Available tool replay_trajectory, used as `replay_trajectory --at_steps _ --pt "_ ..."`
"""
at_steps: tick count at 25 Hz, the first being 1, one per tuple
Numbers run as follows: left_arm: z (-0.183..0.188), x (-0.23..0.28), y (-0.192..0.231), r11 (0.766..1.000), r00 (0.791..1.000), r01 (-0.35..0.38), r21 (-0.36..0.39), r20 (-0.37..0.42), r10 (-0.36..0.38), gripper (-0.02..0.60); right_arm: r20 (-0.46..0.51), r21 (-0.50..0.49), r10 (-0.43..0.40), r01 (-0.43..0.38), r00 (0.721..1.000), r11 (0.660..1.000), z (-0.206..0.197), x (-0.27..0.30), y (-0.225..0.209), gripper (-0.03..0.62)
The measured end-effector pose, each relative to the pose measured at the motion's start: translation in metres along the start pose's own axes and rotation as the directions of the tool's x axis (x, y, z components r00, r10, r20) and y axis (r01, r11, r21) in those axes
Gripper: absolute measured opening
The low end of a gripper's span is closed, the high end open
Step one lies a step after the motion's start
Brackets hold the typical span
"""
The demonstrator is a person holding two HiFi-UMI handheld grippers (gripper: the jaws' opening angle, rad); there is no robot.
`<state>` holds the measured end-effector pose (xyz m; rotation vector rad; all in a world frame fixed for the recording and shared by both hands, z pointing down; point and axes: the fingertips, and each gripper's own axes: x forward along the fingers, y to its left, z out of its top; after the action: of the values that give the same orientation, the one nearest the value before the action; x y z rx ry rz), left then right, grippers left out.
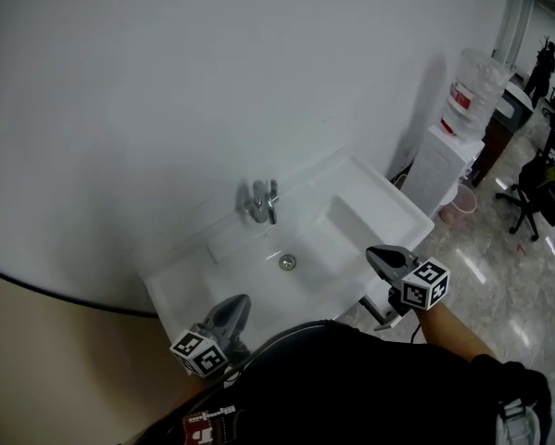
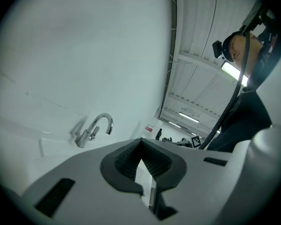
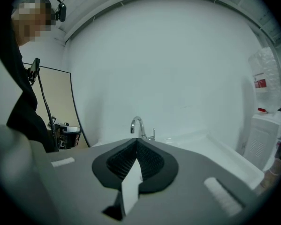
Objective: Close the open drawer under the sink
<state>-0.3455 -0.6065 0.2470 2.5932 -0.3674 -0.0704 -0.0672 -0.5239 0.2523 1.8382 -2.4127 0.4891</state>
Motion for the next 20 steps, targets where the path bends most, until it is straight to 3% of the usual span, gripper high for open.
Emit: replay_trajectory --at_steps 12,20 --pt "-0.042 0.139 -0.085 0.990 0.984 0.136 0.026 -0.124 -0.131 0.000 0.087 0.053 -0.135 0.130 0.987 0.990 -0.019 -0.114 -0.108 0.002" --pt "-0.100 0.219 -0.147 0.970 0.931 0.240 0.034 -0.290 -0.220 0.000 0.098 0.116 -0.274 0.263 0.957 0.958 -0.061 -0.196 -0.178 0.002"
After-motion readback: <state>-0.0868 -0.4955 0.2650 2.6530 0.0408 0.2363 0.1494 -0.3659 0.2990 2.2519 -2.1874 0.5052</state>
